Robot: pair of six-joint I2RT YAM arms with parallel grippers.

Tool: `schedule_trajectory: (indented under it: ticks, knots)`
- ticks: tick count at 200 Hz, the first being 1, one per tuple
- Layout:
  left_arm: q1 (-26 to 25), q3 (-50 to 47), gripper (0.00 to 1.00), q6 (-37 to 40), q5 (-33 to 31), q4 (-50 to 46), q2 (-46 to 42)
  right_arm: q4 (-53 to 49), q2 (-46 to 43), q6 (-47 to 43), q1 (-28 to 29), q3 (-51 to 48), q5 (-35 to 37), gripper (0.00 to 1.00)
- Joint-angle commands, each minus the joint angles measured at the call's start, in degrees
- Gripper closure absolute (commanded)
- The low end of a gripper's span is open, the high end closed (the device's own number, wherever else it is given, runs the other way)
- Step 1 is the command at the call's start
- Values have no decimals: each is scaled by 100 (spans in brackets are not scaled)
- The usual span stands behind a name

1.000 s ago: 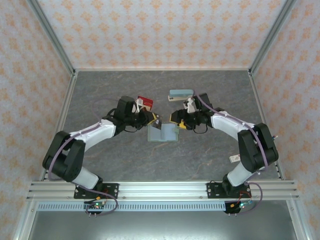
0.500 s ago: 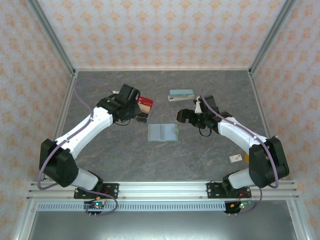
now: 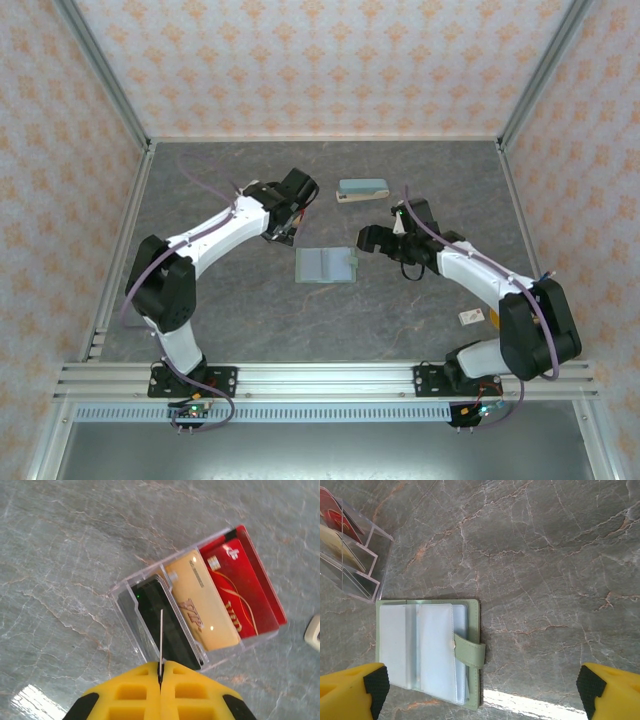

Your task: Take the credit cards out of the card holder

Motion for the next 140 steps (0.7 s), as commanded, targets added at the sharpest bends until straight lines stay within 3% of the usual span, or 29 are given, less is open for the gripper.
schedule_trajectory:
  ticks: [1,55,87,140]
  knots:
    - [-29,218,100,-876,-652,-362,152,204,-133,58,-18,-76,90,2]
    - [-29,597,100,-1080,-581,-408,593,276,-124,100,-19,-107,18,1]
    - [-31,547,100,-1539,-1002,-581,704,296,-115,111,-20,-115,-6,1]
    - [-30,481,100,-1728,-802,-354,768,319,-67,142,-14,-106,-58,1]
